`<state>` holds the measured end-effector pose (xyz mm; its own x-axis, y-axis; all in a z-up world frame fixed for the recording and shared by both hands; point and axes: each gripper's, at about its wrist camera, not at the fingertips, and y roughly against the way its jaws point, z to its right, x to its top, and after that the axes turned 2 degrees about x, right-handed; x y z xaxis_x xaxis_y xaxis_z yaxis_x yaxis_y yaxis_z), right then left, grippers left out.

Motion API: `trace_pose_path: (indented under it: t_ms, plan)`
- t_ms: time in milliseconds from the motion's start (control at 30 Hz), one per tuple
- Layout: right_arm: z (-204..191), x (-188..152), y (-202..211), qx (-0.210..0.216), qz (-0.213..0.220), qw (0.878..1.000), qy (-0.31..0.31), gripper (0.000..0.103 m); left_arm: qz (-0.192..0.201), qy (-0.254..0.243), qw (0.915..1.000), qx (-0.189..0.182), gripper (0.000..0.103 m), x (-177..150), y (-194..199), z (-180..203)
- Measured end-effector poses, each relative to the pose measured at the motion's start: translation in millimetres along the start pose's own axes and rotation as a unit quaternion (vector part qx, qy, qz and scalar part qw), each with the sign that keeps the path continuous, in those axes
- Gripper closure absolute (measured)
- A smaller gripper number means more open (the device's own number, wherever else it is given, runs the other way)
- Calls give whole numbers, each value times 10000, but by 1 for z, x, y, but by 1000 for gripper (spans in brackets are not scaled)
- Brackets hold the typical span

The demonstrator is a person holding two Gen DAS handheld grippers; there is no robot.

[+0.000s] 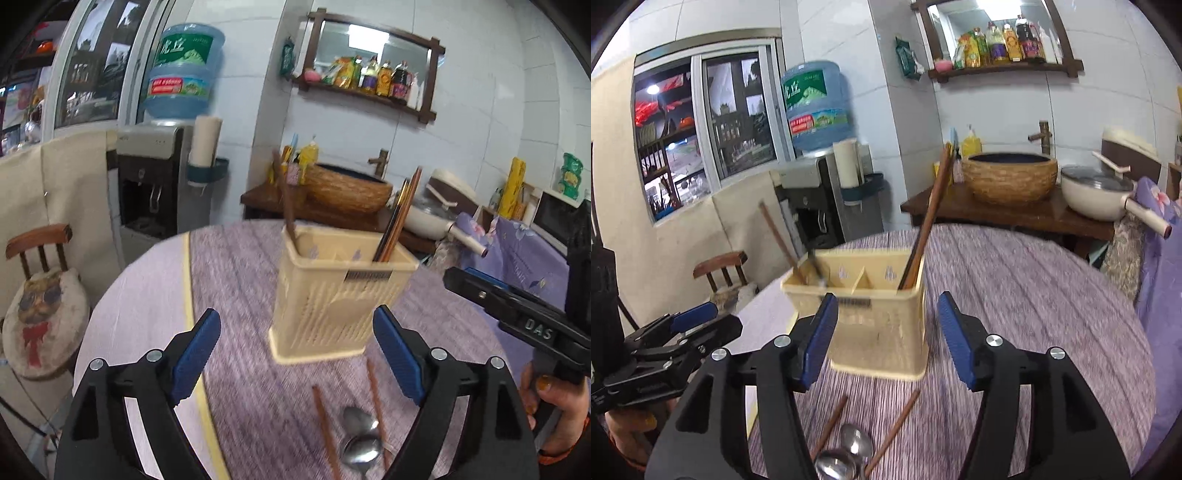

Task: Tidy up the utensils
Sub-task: 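Move both tools down to the silver spoons on the table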

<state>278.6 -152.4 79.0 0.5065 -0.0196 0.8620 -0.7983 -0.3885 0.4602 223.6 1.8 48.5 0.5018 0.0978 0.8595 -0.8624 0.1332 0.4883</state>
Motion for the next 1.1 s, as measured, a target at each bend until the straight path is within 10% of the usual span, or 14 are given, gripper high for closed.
trace_pose_path:
  t_ms: [533, 1100]
  plan:
    - [-15, -109, -19, -219, -1286, 9911, 251, 46, -1059, 39, 9942, 194, 35, -81, -11, -22]
    - [21, -101, -46, -448, -1596, 9845, -572, 53, -1357, -84, 9907, -74, 56, -90, -22, -3]
